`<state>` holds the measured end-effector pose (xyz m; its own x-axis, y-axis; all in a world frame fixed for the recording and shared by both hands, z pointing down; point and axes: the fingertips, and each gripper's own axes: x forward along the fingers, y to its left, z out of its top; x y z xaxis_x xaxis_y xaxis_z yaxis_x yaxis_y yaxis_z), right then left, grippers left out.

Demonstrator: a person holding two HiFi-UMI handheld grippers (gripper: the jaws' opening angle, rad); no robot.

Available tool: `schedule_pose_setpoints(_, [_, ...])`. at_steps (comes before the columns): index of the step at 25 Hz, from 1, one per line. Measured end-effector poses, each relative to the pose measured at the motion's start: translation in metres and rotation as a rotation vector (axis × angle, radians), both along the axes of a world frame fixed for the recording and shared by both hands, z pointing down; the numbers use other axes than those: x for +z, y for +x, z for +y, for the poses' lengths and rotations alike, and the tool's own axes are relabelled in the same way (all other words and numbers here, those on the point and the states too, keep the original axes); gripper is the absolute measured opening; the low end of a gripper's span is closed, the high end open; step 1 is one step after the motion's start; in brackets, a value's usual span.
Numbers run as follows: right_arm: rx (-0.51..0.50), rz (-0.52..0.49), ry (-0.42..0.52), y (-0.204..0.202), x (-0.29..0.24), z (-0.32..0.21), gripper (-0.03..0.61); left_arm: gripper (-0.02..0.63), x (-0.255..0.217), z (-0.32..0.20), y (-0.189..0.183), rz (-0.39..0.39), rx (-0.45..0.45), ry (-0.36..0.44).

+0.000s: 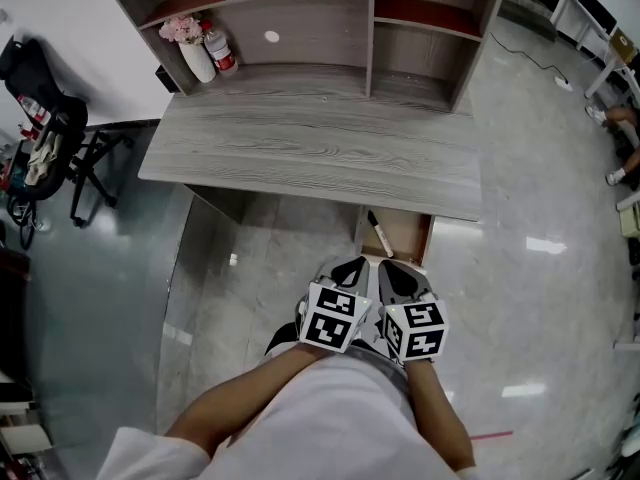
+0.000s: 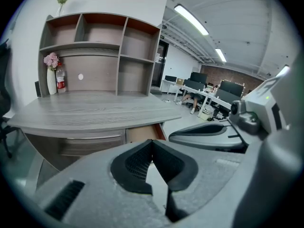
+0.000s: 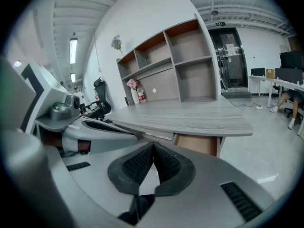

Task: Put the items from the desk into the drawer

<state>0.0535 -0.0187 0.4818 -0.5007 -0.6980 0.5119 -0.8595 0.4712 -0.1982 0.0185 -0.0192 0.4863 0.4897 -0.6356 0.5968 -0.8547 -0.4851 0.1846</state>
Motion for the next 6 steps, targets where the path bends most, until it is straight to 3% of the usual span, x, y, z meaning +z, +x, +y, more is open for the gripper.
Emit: schedule_pose_setpoints(6, [-0.001, -0.002, 0.002, -0.0023, -0.0023, 0.0018, 0.002, 0.004, -0.0009, 0.0015, -0.0016, 0.003, -0.005, -0.002])
